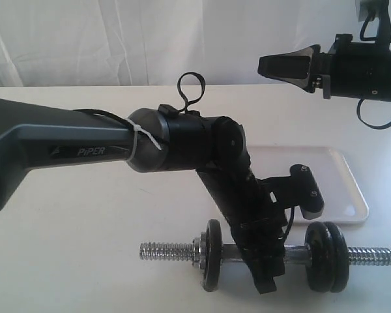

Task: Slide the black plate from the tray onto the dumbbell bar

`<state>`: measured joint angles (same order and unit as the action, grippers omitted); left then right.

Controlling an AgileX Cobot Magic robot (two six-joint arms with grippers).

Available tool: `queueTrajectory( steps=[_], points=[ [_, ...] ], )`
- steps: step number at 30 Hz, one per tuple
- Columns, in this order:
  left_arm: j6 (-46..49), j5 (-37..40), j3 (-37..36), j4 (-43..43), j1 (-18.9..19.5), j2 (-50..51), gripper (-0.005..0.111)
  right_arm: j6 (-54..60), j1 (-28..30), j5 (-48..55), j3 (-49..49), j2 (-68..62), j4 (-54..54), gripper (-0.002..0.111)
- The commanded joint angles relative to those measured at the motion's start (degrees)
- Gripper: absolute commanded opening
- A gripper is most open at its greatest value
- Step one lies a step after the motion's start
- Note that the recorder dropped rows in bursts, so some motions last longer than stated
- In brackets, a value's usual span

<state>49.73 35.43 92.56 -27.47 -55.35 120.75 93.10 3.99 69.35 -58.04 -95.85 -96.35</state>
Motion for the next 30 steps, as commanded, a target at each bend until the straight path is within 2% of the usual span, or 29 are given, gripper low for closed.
queueTrajectory(
  steps=[1,30],
  points=[
    [-0.1,-1.3,2.8,-7.4,-0.3,-3.5,0.000,1.0,0.4,0.6,-0.2,0.4,-0.4,0.000],
    [-1.3,-1.9,2.8,-5.0,-0.1,-3.3,0.000,1.0,0.4,0.6,-0.2,0.4,-0.4,0.000]
  ],
)
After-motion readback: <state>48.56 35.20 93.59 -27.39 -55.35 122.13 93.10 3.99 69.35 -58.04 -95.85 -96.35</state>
